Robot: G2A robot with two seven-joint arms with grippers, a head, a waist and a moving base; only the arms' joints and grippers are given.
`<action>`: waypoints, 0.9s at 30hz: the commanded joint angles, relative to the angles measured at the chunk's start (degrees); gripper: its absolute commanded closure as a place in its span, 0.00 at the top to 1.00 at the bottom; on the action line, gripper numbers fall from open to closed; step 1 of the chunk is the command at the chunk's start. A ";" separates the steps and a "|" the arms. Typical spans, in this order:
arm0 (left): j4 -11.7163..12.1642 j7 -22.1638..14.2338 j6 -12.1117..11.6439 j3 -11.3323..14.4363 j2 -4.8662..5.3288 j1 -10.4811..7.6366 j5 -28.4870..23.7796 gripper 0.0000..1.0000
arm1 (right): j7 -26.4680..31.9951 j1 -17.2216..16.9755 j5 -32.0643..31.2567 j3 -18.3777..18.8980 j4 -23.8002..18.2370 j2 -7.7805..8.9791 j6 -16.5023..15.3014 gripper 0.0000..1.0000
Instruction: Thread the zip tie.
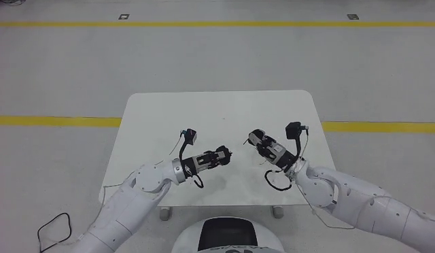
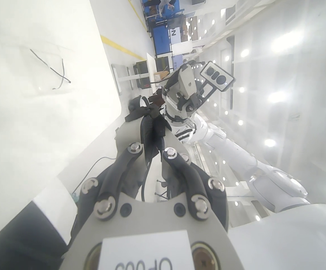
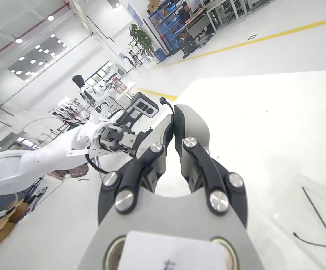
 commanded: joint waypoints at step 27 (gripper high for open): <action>-0.05 0.75 0.01 -3.41 -4.40 4.61 -0.40 0.00 | -1.45 -3.54 -1.45 2.18 -1.62 -1.73 0.00 0.00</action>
